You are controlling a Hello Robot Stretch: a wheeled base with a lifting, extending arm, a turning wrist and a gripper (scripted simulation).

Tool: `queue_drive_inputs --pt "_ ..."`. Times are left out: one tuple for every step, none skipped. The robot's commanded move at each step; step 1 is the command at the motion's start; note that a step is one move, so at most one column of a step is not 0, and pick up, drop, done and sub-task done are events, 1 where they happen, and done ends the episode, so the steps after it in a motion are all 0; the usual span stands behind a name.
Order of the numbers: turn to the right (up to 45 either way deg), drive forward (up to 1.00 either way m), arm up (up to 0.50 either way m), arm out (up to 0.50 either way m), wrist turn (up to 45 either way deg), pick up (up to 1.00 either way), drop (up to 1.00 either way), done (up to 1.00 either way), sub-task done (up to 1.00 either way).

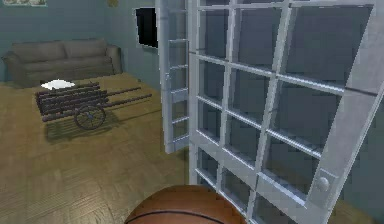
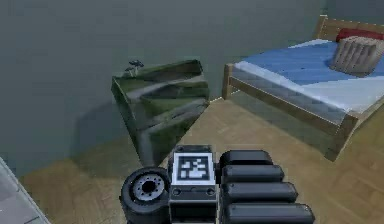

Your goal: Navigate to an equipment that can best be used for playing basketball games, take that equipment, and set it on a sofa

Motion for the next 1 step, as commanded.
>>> queue_drive_inputs --pt "12.0 0.00 0.00 0.00 0.0 0.00 0.00 0.00 0.00"
